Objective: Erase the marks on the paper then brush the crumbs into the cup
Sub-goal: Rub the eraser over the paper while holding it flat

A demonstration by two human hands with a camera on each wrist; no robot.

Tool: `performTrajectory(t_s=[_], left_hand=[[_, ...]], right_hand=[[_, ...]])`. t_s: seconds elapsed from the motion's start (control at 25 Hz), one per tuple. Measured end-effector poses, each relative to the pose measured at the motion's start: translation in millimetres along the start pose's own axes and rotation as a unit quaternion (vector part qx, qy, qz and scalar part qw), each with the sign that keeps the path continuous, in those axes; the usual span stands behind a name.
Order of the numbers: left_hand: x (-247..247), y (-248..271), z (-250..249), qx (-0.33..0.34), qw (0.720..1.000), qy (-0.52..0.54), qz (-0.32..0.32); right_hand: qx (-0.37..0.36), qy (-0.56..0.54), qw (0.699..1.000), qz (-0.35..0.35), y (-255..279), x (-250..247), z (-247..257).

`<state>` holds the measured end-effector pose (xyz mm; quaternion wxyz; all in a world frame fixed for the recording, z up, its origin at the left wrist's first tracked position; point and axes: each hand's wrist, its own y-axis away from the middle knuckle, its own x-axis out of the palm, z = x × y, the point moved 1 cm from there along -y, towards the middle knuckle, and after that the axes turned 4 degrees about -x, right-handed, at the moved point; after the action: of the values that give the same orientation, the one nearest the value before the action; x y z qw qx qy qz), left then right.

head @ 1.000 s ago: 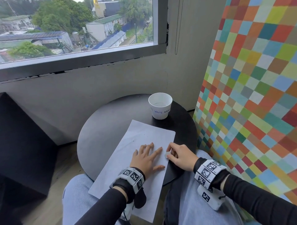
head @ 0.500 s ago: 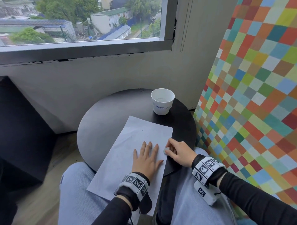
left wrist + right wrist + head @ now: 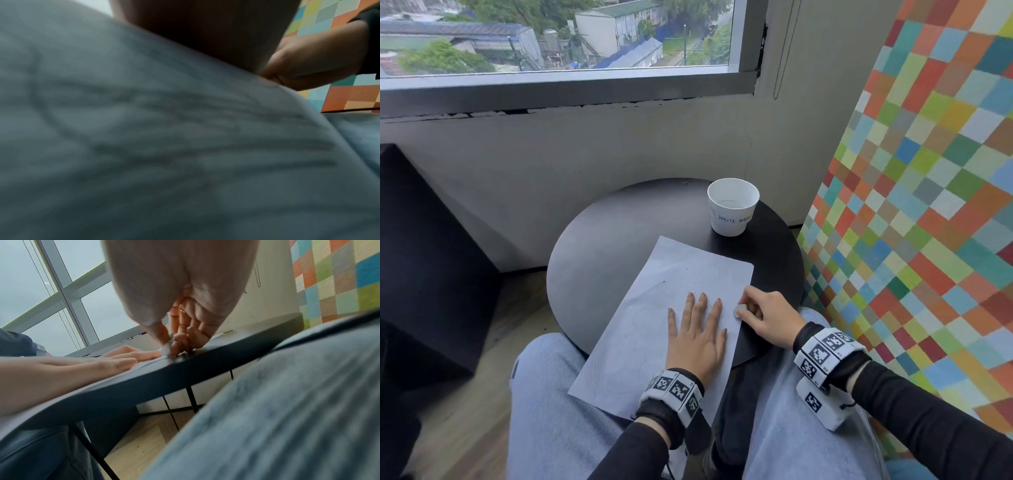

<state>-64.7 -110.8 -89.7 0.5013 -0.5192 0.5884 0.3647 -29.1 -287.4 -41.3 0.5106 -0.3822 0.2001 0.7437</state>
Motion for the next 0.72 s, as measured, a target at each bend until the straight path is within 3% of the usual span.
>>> performTrajectory(t_s=[0.12, 0.24, 0.36, 0.52, 0.64, 0.72], left_hand=[[-1.5, -0.1, -2.1, -0.001, 1.0, 0.002, 0.015], [-4.3, -2.0, -4.7, -0.006, 0.999, 0.008, 0.037], [-5.9, -2.0, -6.9, -0.015, 0.999, 0.014, 0.05], [-8.2, -2.6, -6.7, -0.024, 0.998, 0.007, 0.065], [-6.2, -3.0, -7.0, 0.001, 0.998, -0.002, 0.064], [-4.8, -3.5, -7.4, 0.002, 0.997, -0.004, 0.082]], right_hand=[[-0.017, 0.005, 0.999, 0.028, 0.8, 1.7, 2.3], [-0.003, 0.009, 1.0, -0.007, 0.2, -1.0, 0.4], [-0.03, 0.012, 0.999, 0.028, 0.7, 0.2, 2.7], [-0.011, 0.018, 1.0, 0.008, -0.8, 1.2, 2.2], [-0.034, 0.018, 0.998, 0.04, -0.6, 3.2, 5.2], [-0.008, 0.019, 1.0, 0.007, -3.2, 1.0, 3.1]])
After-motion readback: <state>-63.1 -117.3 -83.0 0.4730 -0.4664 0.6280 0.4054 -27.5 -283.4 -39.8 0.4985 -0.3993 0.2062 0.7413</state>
